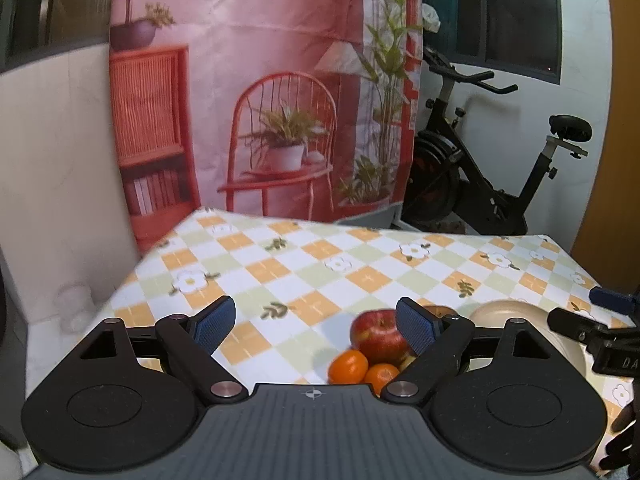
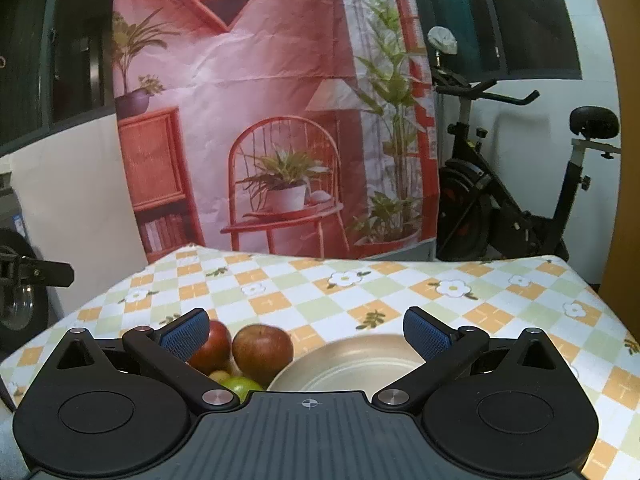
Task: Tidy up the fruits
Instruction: 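Move the left tool toward the lemon at the front of the fruit pile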
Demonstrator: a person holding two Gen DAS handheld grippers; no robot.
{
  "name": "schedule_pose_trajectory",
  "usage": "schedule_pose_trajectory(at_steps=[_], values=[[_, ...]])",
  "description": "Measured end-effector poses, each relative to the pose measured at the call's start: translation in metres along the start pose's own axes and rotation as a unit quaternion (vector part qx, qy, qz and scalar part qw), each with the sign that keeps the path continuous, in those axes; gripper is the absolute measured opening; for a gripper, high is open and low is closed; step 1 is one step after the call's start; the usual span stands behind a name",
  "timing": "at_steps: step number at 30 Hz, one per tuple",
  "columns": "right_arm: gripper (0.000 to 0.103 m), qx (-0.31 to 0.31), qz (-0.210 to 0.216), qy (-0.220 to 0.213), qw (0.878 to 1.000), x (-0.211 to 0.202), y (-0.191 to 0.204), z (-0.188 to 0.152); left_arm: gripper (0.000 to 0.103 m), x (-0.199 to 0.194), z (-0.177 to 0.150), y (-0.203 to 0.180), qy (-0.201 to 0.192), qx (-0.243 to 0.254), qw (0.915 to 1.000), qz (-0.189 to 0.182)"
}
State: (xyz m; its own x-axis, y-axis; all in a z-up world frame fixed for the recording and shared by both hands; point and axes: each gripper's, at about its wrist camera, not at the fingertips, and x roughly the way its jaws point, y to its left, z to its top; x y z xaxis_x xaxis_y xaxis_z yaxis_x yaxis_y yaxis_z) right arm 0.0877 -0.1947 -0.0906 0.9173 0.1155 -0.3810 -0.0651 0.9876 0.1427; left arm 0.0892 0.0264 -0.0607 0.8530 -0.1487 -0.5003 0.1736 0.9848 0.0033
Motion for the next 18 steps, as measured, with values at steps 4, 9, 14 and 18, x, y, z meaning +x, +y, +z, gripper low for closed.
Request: schedule_pose_trajectory(at_steps=[4,9,14,18], values=[[0.103,0.011,0.012,0.015,1.0,0.0,0.0,-0.014,0.089,0.007,-0.009,0.0,0.006,0.005,1.0,0.002],[0.103,0.028,0.019,0.028,0.999,-0.001,-0.003,-0.023,0.09,0.012,-0.012,0.001,0.01,-0.005,0.9999,0.006],[0.103,0.015,0.014,0.033,0.999,-0.004,0.004,-0.029,0.089,0.015,-0.016,-0.005,0.014,-0.001,0.9986,0.051],[0.103,-0.004,0.012,0.048,0.999,-0.003,0.01,-0.024,0.089,0.012,-0.016,0.001,0.021,-0.022,0.9992,0.027]])
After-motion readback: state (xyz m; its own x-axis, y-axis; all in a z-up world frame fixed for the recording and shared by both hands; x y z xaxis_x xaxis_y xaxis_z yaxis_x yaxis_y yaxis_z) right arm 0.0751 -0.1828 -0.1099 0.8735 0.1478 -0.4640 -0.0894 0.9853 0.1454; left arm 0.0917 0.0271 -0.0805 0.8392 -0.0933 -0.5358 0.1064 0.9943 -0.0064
